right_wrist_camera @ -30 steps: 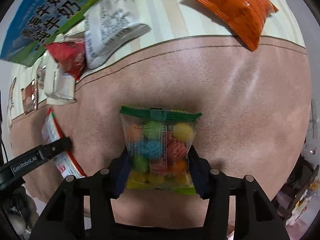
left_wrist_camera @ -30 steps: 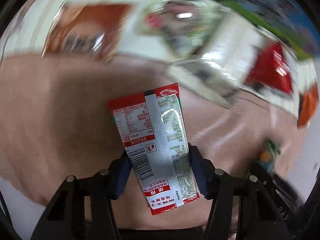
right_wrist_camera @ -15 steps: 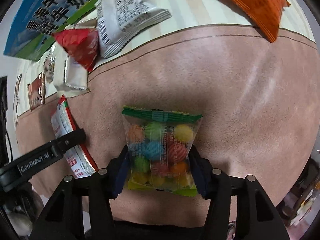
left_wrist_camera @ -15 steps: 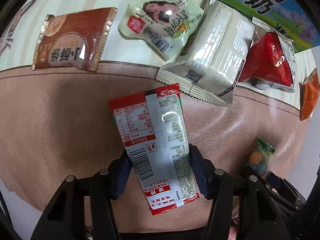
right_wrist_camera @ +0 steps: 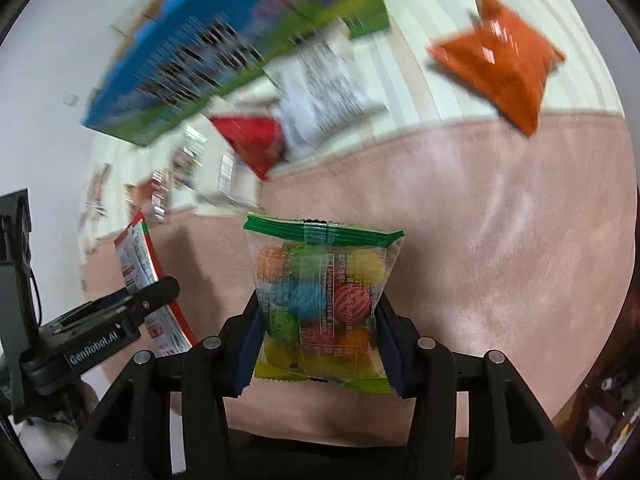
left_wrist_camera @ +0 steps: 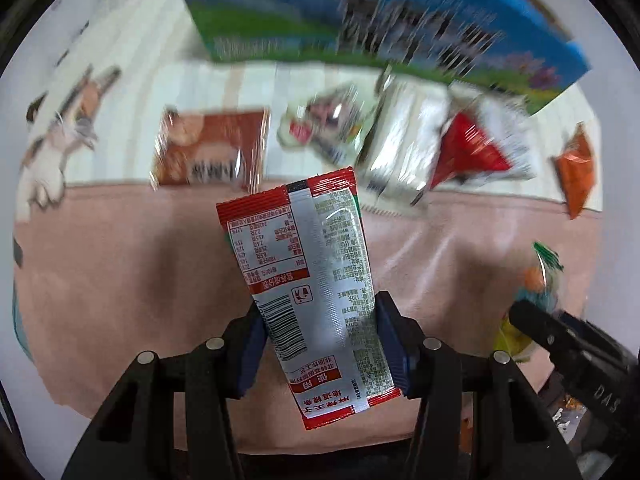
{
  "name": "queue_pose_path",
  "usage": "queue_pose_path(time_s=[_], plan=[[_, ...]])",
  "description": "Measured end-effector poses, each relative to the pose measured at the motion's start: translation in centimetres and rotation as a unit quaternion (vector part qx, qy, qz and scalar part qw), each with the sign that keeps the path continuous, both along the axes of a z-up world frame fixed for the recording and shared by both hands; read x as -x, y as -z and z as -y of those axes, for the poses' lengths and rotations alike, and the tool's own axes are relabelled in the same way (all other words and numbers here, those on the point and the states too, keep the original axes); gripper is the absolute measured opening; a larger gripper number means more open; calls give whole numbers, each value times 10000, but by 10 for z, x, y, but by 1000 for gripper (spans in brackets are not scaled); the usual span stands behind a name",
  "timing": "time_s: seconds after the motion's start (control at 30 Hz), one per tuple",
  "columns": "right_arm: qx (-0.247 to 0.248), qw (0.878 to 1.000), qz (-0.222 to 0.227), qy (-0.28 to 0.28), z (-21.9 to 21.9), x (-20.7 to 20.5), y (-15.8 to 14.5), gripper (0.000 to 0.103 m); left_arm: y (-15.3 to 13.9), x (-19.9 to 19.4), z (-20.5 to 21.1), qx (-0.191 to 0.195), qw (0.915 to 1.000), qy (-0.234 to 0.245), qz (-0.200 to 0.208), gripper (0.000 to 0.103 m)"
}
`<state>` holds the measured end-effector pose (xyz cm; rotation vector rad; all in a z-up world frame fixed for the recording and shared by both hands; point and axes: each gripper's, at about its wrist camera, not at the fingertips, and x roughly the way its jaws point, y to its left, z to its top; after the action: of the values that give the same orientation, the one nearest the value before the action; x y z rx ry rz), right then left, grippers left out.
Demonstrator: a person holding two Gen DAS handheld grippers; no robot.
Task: Organize snacks
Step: 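Grasp the red-white strip packet with left tool while right tool grasps candy bag, then lower both packets into the cardboard box and open both tools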
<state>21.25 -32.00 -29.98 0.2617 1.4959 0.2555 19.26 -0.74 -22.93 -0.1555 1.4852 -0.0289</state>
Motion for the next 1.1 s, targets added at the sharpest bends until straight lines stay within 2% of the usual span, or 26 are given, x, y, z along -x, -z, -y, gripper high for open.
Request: queue_pose_path(time_s=[0.2, 0.33, 0.47, 0.6, 0.73, 0.9, 1.1], plan=[[-426, 9979, 484, -104, -7, -22, -69, 54, -79, -16, 1, 213, 9972, 164, 705, 49], [-709, 9937, 855, -159, -20, -54, -112, 54, -122, -54, 10, 284, 9925, 324, 1148, 49], [-737, 9902, 1164, -212, -30, -94, -142, 54, -131, -101, 15, 255, 9895, 460, 1346, 49], [-532, 9892, 1347, -219, -46, -147, -150, 54, -129, -154, 18, 92, 9889, 599, 1357, 49], [-246, 9911, 1284, -257, -46, -190, -145, 54, -114, -206, 18, 58, 9915, 725, 1076, 49], [114, 9951, 970, -181, -39, -239, -118, 54, -85, -255, 26, -74, 9934, 920, 680, 49], [449, 9971, 576, -210, -40, -270, -78, 54, -32, -286, 34, -103, 9937, 1114, 83, 50]])
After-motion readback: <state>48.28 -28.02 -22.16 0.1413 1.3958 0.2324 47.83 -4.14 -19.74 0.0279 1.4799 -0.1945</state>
